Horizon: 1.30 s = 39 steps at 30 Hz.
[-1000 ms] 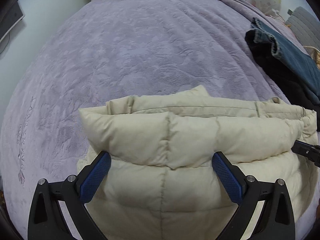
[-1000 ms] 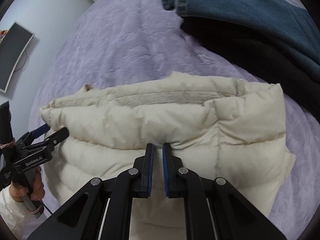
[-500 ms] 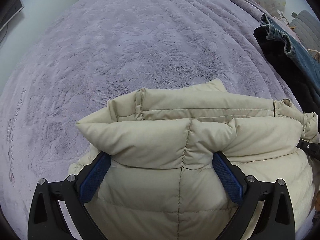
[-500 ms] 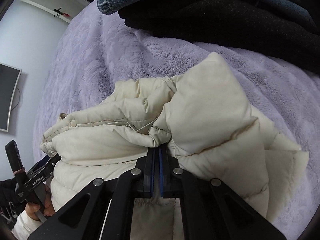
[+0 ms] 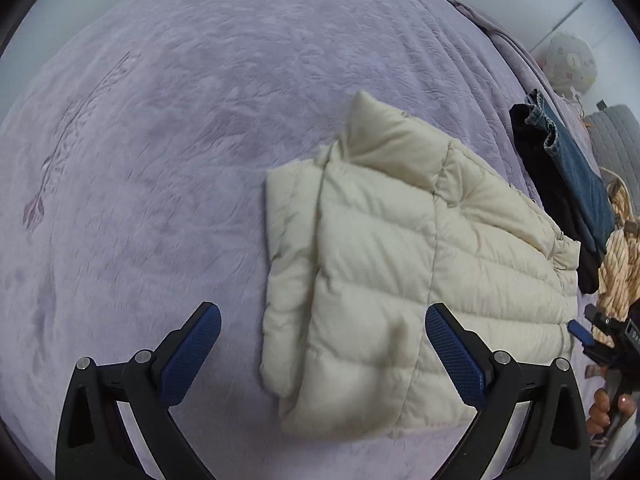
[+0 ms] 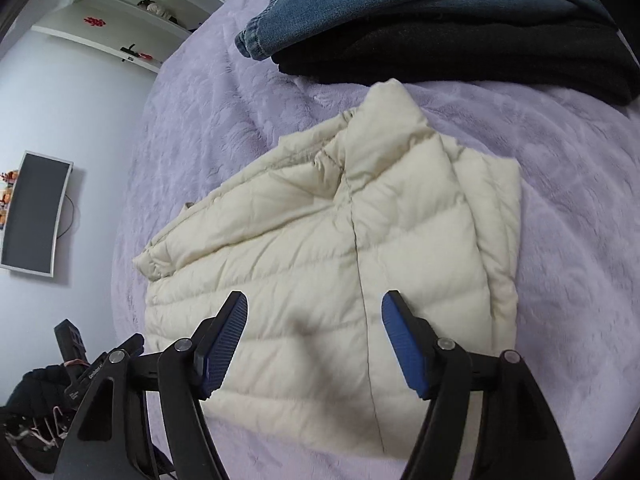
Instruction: Fold large clothes
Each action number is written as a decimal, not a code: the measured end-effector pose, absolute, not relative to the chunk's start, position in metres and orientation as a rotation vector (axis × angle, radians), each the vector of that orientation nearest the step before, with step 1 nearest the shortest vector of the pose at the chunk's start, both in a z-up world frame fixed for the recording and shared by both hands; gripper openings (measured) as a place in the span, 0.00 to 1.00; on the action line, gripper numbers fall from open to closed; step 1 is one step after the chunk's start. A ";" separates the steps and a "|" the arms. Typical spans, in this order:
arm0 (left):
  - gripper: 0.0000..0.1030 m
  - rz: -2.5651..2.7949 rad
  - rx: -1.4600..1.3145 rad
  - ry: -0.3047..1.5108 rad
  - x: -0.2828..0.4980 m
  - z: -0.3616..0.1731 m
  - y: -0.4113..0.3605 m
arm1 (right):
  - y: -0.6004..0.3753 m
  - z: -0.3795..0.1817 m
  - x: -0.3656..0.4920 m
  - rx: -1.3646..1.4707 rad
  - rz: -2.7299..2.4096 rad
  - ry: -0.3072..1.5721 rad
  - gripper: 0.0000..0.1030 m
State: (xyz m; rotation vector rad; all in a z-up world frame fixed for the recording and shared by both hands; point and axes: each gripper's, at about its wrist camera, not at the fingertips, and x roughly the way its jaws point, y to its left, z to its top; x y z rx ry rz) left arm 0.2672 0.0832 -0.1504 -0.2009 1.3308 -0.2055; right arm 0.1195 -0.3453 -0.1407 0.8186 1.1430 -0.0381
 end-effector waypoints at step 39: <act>0.28 -0.291 -0.399 1.372 0.209 -0.171 0.090 | -0.327 -0.220 -0.011 1.474 -0.076 0.942 0.17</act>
